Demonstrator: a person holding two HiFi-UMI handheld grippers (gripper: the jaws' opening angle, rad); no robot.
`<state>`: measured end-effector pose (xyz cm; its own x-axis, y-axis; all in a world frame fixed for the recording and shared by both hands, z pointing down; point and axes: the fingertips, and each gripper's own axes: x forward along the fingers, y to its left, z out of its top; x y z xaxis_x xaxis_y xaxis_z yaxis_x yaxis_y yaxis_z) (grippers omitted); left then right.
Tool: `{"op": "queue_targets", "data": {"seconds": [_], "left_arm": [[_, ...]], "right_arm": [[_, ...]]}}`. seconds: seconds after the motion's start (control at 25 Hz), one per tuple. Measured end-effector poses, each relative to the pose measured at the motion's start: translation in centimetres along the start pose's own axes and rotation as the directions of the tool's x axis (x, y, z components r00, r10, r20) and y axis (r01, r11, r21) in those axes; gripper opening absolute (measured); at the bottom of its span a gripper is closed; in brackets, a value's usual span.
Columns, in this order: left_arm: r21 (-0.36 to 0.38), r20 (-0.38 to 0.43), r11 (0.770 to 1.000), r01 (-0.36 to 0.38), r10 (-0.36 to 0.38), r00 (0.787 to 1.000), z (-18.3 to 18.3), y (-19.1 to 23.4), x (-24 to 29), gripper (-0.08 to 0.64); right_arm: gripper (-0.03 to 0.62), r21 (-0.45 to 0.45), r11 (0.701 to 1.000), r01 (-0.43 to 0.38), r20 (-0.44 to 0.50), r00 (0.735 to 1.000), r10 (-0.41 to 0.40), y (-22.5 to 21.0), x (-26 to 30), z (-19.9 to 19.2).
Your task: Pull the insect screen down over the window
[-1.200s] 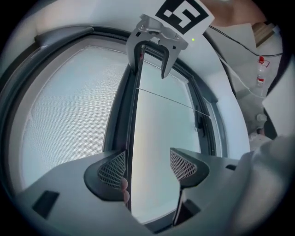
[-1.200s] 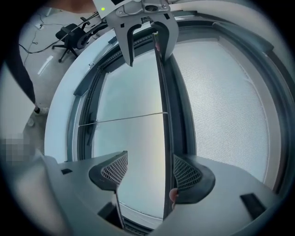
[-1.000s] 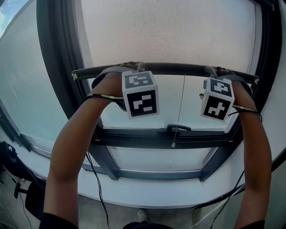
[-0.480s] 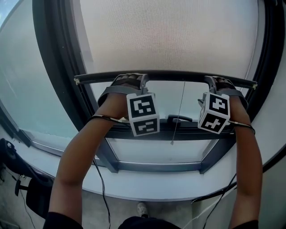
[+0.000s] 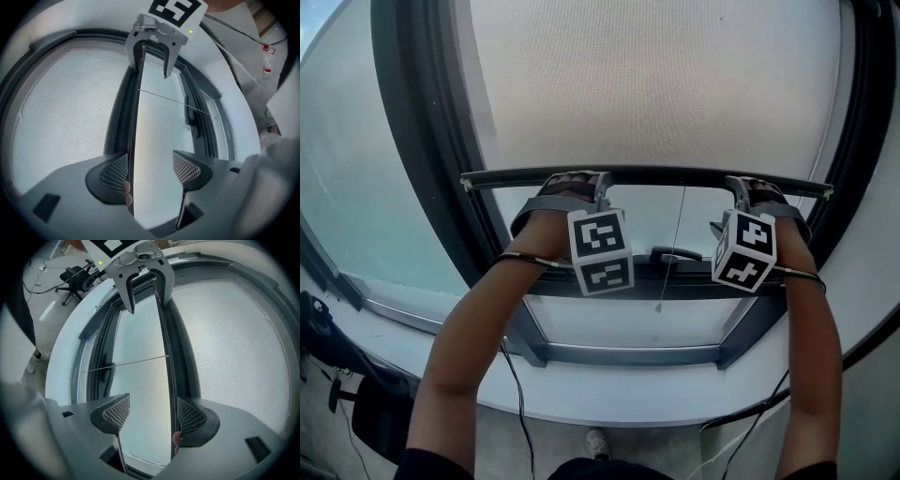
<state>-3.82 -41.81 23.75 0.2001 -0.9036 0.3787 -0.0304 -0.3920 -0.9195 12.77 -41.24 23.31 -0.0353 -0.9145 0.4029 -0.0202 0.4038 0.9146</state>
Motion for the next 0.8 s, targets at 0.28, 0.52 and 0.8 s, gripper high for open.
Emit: {"op": "queue_targets", "data": {"seconds": [0.28,0.52,0.8], "left_arm": [[-0.006,-0.004,0.997,0.074,-0.074,0.997,-0.4,-5.5,2.4,0.302],[-0.039,0.014,0.993,0.114,-0.114,0.993,-0.5,-7.2,2.6,0.302],[-0.029,0.002,0.974,0.224,-0.224,0.975,-0.9,-11.4,3.9,0.302]], "right_arm": [[0.298,-0.007,0.999,-0.048,0.006,0.999,0.048,5.6,2.4,-0.2],[0.298,-0.013,0.996,-0.093,-0.008,0.996,0.093,7.3,2.8,-0.3],[0.298,-0.018,0.984,-0.180,-0.012,0.984,0.180,11.1,4.2,-0.5]]}}
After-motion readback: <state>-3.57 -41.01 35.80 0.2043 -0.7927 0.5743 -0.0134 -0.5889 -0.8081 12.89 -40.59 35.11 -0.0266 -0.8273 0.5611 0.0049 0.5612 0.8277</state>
